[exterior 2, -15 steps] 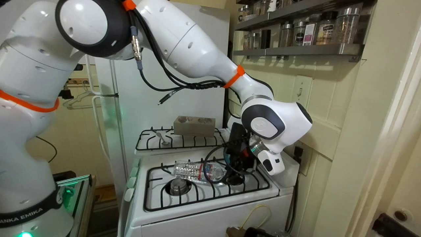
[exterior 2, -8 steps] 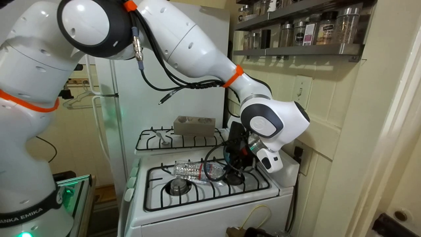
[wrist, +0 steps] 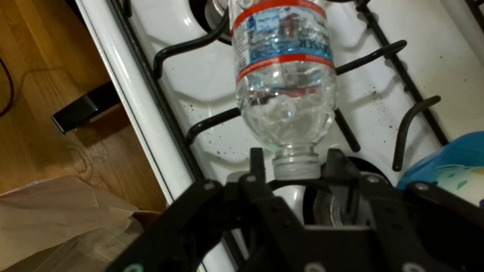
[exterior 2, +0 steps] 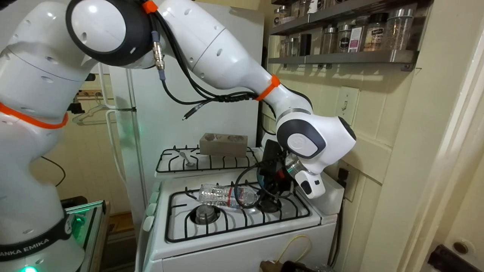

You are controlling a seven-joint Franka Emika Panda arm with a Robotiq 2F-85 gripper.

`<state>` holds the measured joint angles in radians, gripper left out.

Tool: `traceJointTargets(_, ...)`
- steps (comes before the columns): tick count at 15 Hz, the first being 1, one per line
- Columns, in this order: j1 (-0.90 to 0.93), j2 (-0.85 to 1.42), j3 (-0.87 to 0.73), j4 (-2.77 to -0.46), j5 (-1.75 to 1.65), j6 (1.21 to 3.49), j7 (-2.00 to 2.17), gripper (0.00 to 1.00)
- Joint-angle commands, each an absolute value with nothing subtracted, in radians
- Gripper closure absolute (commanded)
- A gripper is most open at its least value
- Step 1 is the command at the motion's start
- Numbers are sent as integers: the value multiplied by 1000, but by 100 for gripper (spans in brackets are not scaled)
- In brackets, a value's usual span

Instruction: Put the water bottle in the box on the left

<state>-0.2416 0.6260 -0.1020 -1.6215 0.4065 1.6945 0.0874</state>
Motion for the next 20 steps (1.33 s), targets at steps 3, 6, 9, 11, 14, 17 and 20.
traceJointTargets(3, -240, 645, -103, -1602, 398, 1682, 94, 50)
traceJointTargets(6, -238, 648, -104, -1602, 397, 1689, 97, 56)
traceJointTargets(9, -238, 650, -104, -1603, 399, 1693, 100, 60)
traceJointTargets(11, -237, 649, -105, -1605, 398, 1696, 102, 84)
traceJointTargets(14, -235, 614, -114, -1625, 382, 1706, 98, 92)
traceJointTargets(17, -224, 486, -123, -1709, 356, 1786, 67, 92)
traceJointTargets(20, -225, 353, -112, -1780, 383, 1895, 43, 92)
